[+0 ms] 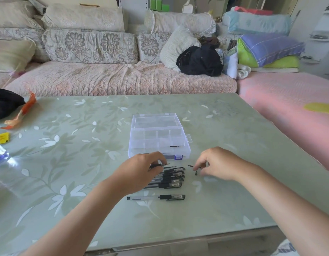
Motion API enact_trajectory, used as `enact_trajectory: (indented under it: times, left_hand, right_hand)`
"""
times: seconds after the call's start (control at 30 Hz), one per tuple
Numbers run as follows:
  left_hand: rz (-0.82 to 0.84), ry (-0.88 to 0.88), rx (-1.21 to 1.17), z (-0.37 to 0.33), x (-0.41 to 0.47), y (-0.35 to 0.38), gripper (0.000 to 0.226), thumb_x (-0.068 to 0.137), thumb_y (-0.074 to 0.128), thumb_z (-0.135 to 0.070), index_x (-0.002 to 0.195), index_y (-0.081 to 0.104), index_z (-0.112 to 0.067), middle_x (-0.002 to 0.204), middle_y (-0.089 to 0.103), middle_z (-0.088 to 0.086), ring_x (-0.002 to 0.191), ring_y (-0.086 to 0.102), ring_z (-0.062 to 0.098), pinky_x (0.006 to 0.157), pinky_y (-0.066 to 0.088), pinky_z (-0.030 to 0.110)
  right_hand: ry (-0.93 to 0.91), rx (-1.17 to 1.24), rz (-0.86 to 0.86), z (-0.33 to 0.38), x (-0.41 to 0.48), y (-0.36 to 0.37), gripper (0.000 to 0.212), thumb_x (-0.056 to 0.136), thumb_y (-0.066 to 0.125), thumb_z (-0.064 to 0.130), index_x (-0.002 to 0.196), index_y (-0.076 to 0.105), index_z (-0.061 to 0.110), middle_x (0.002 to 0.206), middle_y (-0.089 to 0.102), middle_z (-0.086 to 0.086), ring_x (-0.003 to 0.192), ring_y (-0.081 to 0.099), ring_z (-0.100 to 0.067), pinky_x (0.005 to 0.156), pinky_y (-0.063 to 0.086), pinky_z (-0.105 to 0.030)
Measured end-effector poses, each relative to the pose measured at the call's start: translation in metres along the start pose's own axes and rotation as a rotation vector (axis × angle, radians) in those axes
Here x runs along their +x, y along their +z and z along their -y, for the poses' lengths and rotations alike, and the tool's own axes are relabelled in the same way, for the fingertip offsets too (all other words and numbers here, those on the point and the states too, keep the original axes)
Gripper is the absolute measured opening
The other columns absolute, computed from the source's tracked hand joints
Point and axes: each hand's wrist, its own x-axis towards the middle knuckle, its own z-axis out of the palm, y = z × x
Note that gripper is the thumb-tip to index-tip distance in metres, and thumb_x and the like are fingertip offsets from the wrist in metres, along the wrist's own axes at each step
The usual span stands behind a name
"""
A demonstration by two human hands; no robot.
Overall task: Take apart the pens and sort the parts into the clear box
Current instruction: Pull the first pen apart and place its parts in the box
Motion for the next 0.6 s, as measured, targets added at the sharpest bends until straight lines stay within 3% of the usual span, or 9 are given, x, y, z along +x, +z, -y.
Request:
enact_trajectory:
  times: [0.2, 0.37, 0.5, 0.6]
  left_hand:
    - [0.01, 0.014, 0.002, 0.0, -0.002, 0.0, 0.013, 0.095, 0.052, -0.033, 0.103, 0.056, -0.042, 0.082, 0.061, -0.018, 0.055, 0.05, 0.001, 0.053, 0.037, 0.02]
    - [-0.011, -0.001, -0.038, 0.004, -0.001, -0.004, 0.013, 0.094, 0.054, -0.034, 0.101, 0.058, -0.045, 0.077, 0.06, -0.025, 0.052, 0.053, 0.006, 0.051, 0.041, 0.019]
    - [-0.019, -0.006, -0.064, 0.006, -0.001, -0.006, 0.013, 0.094, 0.055, -0.034, 0.099, 0.058, -0.046, 0.079, 0.058, -0.033, 0.05, 0.053, 0.01, 0.046, 0.038, 0.015]
    - [-0.03, -0.003, -0.08, 0.006, -0.001, -0.008, 0.014, 0.093, 0.056, -0.032, 0.1, 0.059, -0.045, 0.075, 0.06, -0.027, 0.045, 0.05, 0.006, 0.041, 0.035, 0.012]
  right_hand:
    - [-0.041, 0.012, -0.018, 0.009, 0.004, 0.004, 0.008, 0.08, 0.072, 0.032, 0.084, 0.075, 0.038, 0.083, 0.066, 0.02, 0.072, 0.056, 0.004, 0.064, 0.041, -0.018]
    - [-0.099, 0.286, -0.148, 0.032, 0.006, 0.004, 0.003, 0.077, 0.078, 0.028, 0.079, 0.076, 0.029, 0.071, 0.067, 0.022, 0.058, 0.054, 0.009, 0.053, 0.036, -0.007]
    - [-0.137, 0.422, -0.194, 0.048, 0.012, 0.006, 0.008, 0.076, 0.08, 0.021, 0.08, 0.075, 0.026, 0.076, 0.071, 0.013, 0.057, 0.055, 0.006, 0.057, 0.038, -0.005]
    - [-0.122, 0.447, -0.219, 0.052, 0.02, 0.008, 0.009, 0.076, 0.08, 0.021, 0.081, 0.076, 0.028, 0.071, 0.068, 0.02, 0.058, 0.054, 0.005, 0.057, 0.039, -0.007]
